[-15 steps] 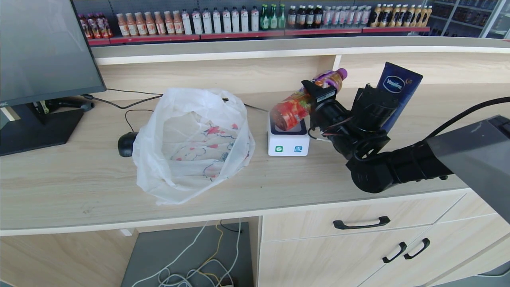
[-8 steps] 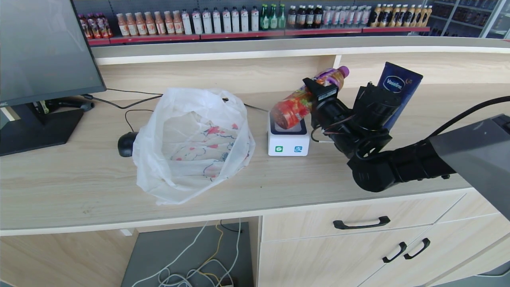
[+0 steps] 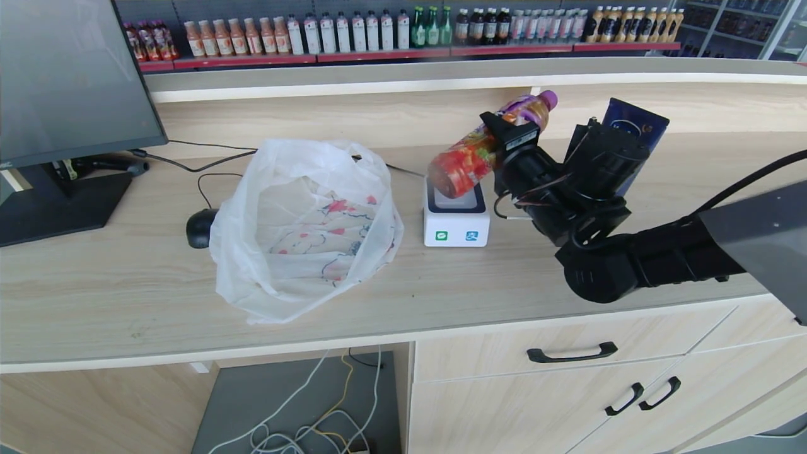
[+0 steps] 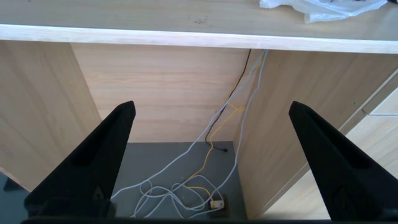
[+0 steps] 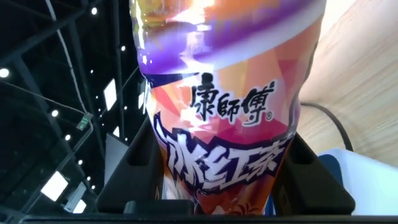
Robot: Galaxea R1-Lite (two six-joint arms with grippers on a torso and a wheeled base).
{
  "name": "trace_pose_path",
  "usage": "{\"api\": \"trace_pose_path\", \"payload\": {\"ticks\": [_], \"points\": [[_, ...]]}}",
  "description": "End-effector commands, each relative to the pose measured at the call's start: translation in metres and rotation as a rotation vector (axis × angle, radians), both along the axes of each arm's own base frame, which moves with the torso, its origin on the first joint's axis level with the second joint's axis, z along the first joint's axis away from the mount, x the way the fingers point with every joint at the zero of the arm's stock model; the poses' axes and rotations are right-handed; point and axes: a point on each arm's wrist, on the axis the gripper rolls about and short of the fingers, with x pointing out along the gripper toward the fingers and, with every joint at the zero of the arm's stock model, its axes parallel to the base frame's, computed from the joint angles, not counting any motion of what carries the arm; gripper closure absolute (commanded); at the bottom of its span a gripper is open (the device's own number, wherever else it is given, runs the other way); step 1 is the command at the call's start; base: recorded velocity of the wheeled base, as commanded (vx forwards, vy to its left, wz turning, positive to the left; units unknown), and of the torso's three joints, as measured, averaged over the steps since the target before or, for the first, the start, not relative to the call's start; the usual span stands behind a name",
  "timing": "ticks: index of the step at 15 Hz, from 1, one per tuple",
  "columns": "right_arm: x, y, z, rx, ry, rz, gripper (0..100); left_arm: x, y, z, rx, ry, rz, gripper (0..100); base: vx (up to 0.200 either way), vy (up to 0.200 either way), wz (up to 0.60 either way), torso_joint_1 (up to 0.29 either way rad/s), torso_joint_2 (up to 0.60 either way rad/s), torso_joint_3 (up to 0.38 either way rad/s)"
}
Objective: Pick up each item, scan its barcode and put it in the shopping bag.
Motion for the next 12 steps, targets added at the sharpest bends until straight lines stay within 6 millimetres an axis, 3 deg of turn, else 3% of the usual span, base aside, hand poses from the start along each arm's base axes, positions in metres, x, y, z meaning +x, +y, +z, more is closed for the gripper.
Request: {"api": "trace_pose_path", "payload": {"ticks": [1, 5, 11, 12], "points": [[-0.019, 0.007, 0.02, -0.046, -0.068, 0.002, 100, 0.0, 0.0, 0.0, 0.0, 0.0, 0.001, 0, 0.0, 0.0, 0.0, 0.0, 0.0, 0.0], [-0.05, 0.02, 0.039, -0.204, -0.185, -0.033, 100, 0.0, 0.0, 0.0, 0.0, 0.0, 0.001, 0, 0.0, 0.0, 0.0, 0.0, 0.0, 0.0], [-0.124, 0.037, 0.054, -0.626, -0.456, -0.142, 100, 0.0, 0.0, 0.0, 0.0, 0.0, 0.001, 0, 0.0, 0.0, 0.0, 0.0, 0.0, 0.0], [-0.15, 0.046, 0.056, -0.663, -0.543, -0.116, 100, 0.0, 0.0, 0.0, 0.0, 0.0, 0.001, 0, 0.0, 0.0, 0.0, 0.0, 0.0, 0.0]]}}
